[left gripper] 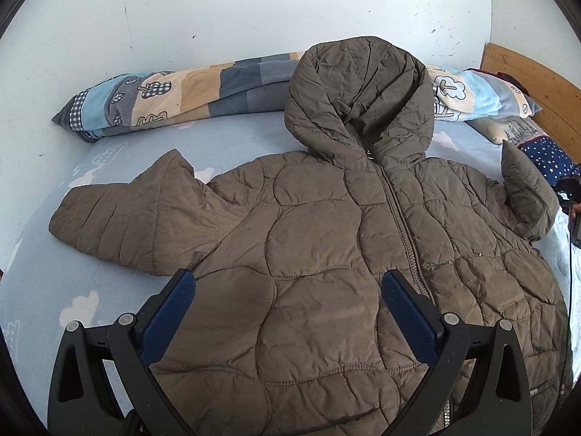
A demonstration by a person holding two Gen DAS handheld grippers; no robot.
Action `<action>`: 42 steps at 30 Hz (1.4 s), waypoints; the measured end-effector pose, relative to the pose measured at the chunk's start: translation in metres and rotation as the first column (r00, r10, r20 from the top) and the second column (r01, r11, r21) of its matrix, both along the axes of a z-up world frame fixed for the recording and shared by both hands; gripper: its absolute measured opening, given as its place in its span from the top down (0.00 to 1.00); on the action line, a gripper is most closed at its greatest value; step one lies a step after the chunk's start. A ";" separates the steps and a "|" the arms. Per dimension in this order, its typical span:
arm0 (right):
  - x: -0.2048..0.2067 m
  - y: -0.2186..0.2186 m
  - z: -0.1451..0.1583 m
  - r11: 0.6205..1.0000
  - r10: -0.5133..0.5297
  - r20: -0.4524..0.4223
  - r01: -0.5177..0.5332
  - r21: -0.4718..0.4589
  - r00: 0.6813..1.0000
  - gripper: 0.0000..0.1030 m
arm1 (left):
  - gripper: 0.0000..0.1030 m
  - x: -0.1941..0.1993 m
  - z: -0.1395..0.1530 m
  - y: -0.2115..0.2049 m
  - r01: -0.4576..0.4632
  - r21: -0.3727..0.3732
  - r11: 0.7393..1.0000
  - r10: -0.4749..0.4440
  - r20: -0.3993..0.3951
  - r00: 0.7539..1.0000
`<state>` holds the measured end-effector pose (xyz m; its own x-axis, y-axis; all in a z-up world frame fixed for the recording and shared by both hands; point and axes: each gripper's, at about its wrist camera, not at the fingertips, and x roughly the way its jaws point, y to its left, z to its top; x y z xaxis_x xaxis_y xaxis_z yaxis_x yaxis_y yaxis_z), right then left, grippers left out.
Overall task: Fold large clothes
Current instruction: 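Lift the held sleeve and fold it across the jacket front with the right tool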
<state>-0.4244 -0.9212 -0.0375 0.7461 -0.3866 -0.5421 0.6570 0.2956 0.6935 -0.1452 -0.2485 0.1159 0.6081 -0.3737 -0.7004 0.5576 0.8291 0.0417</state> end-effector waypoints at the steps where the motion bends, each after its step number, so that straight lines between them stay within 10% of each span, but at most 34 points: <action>1: -0.009 0.002 0.003 1.000 -0.018 0.012 0.018 -0.004 1.000 0.82 | 0.01 -0.001 0.001 0.000 0.002 -0.001 1.000 -0.002 0.001 1.000; 10: -0.095 0.010 0.039 0.981 -0.189 0.027 0.190 -0.047 0.982 0.82 | 0.01 -0.010 0.007 -0.001 0.012 -0.009 1.000 -0.012 0.013 1.000; 26: -0.137 0.081 0.166 0.953 -0.192 0.102 0.211 -0.218 0.976 0.84 | 0.01 -0.009 0.027 0.015 -0.021 -0.075 0.997 0.022 0.013 1.000; 42: -0.090 0.224 0.287 0.899 0.077 0.141 -0.007 -0.438 0.987 0.85 | 0.01 -0.011 0.036 0.044 -0.058 -0.070 0.996 0.060 0.025 0.998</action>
<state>-0.5144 -0.6975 0.2495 0.8263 -0.5240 -0.2066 0.5350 0.6152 0.5790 -0.1562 -0.2041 0.1521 0.6490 -0.3840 -0.6568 0.5073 0.8617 -0.0025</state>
